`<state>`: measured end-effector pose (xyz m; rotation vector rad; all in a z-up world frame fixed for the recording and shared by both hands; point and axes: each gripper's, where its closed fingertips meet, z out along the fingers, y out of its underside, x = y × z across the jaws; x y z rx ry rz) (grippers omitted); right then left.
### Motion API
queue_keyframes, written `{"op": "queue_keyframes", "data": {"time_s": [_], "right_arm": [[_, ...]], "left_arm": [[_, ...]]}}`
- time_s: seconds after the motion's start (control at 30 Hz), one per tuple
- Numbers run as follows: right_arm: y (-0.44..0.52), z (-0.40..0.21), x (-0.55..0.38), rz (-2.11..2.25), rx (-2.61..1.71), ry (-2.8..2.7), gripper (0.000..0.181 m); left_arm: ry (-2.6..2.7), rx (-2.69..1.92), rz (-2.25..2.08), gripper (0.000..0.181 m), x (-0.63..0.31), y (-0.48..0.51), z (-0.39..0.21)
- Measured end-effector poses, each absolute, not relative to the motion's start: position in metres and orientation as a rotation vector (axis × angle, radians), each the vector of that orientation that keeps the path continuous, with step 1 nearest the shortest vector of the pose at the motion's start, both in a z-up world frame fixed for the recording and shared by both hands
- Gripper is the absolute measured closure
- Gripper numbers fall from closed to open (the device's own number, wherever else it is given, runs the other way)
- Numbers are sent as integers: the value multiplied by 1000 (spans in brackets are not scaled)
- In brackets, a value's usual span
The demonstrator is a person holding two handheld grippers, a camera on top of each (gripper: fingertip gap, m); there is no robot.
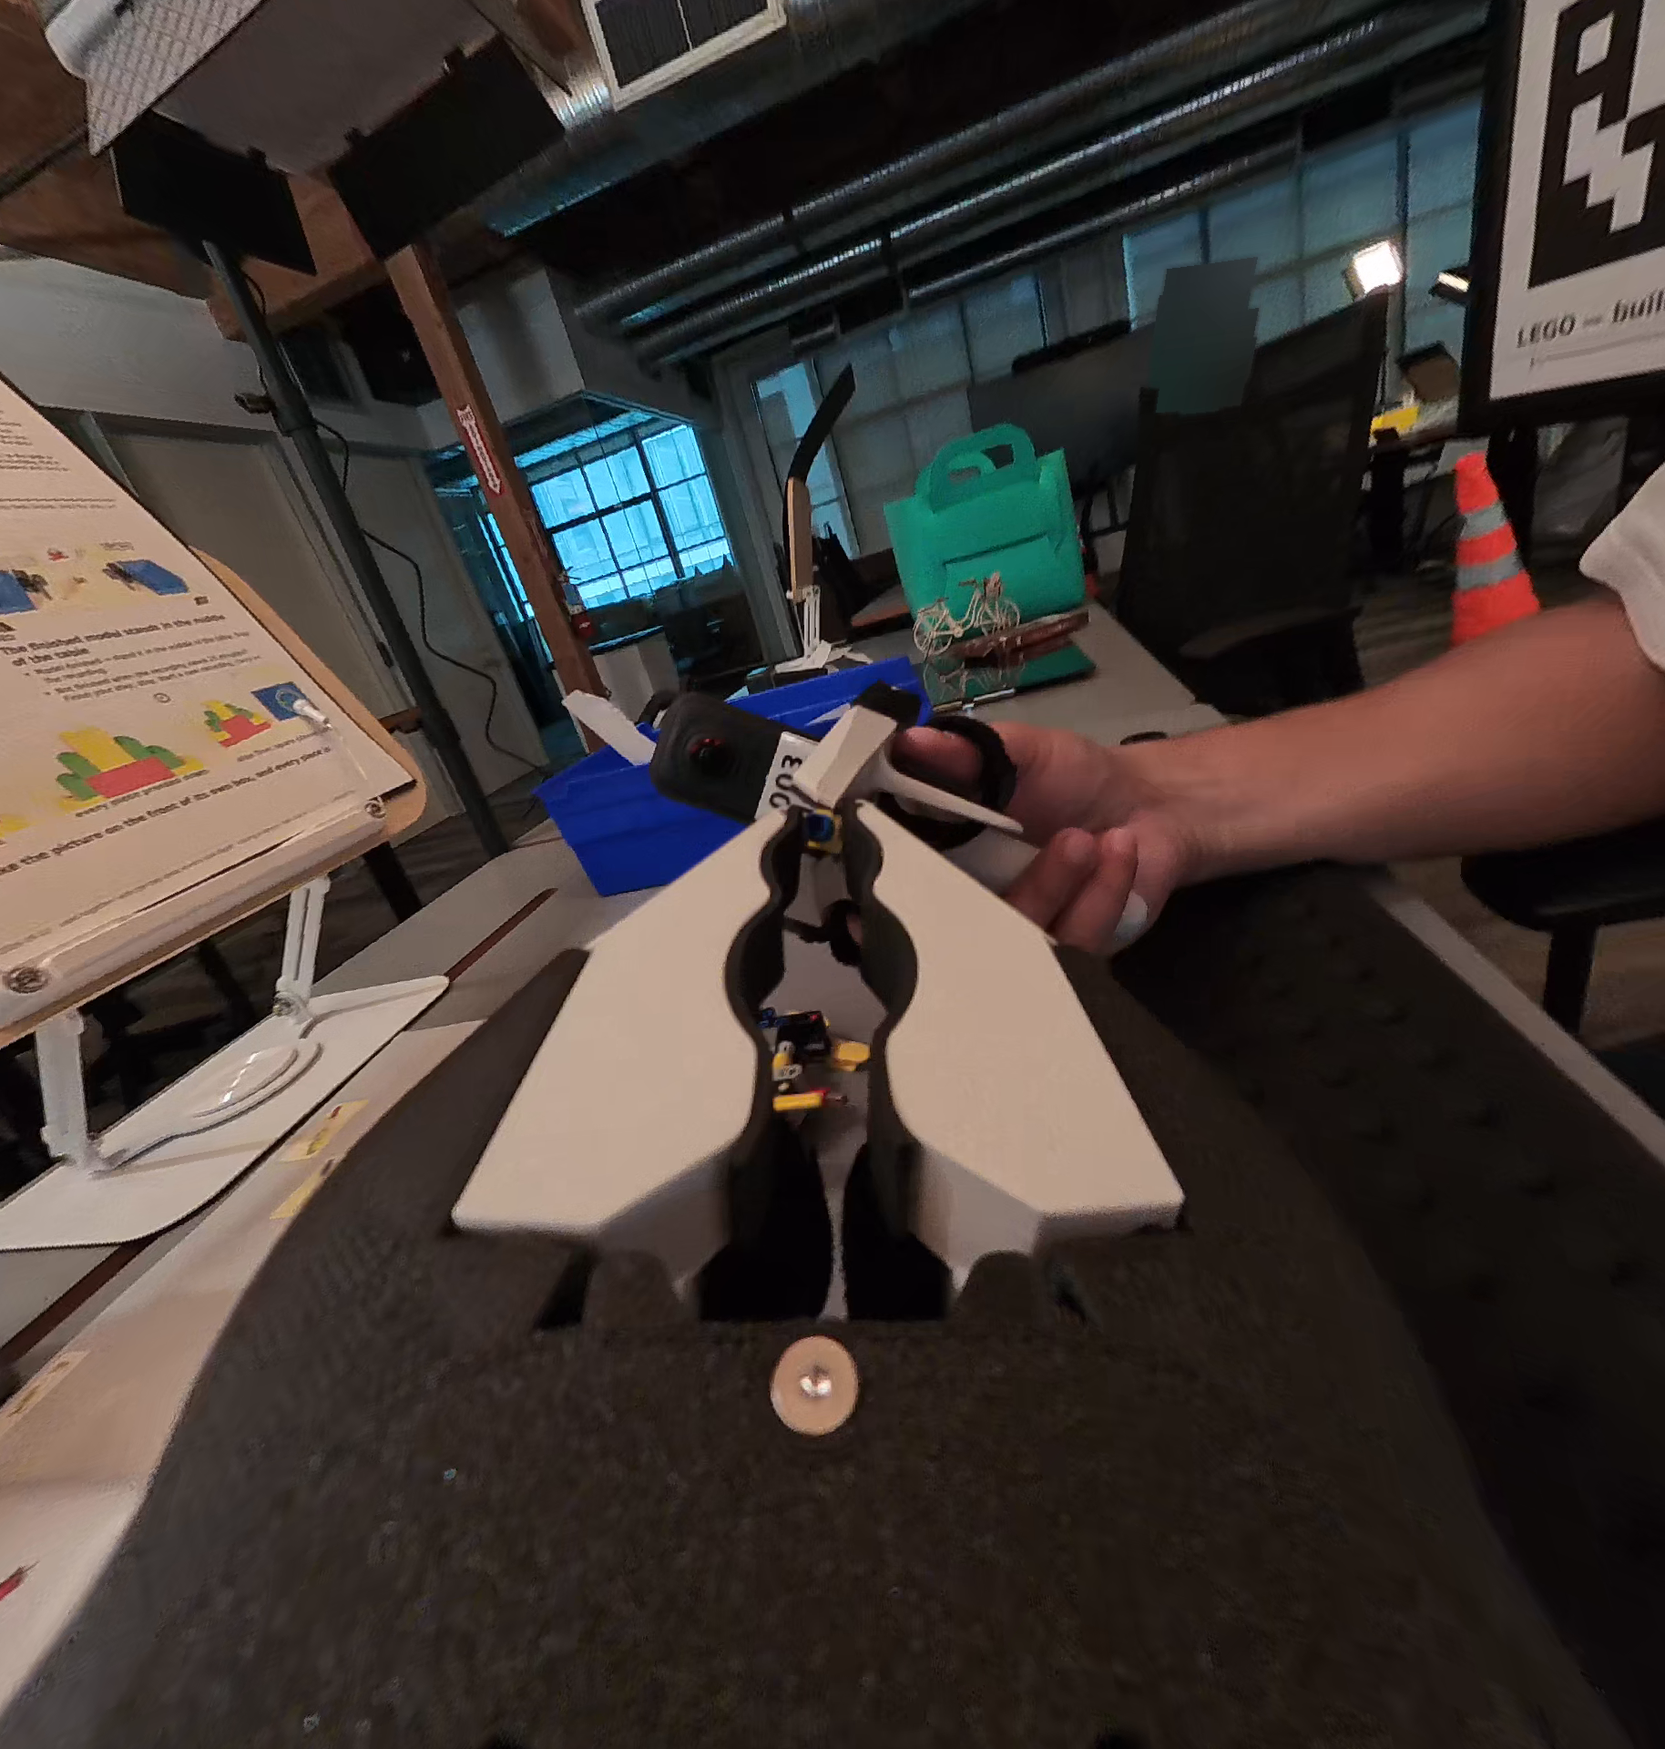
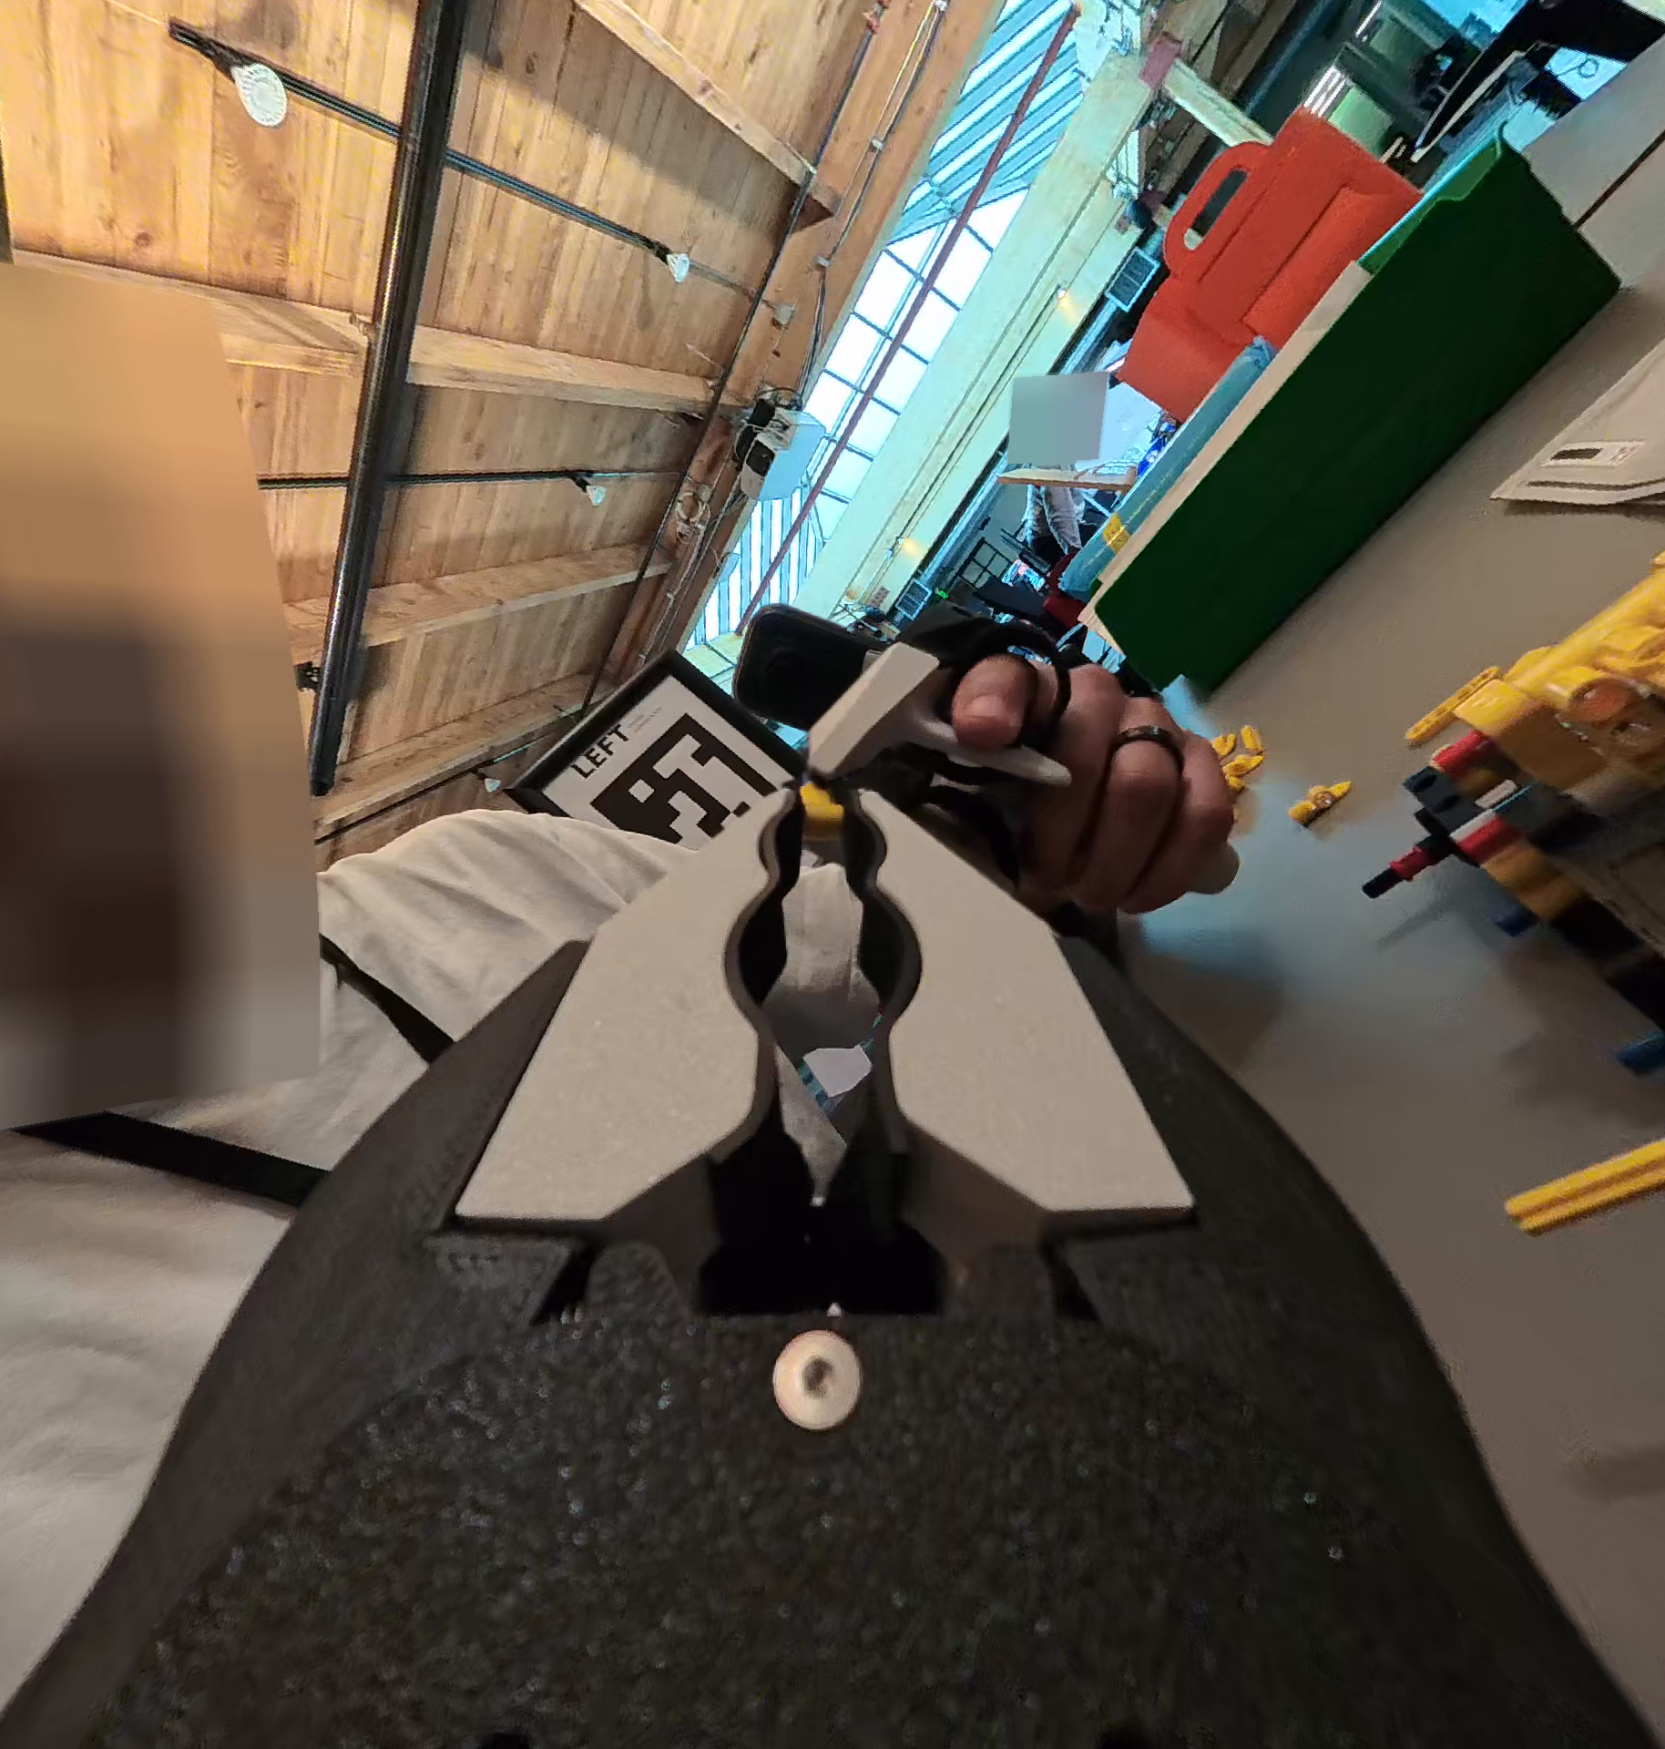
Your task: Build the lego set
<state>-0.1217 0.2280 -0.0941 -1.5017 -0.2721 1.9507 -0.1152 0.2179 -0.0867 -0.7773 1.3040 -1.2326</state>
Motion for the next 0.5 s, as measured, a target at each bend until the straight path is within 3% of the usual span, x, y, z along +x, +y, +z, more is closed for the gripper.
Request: {"op": "queue_keyframes", "data": {"time_s": [0.5], "right_arm": [[231,-108,-117,1870,-1602,-280,175]], "left_arm": [[1407,-796,-1155,177,-118,222,-99]]}}
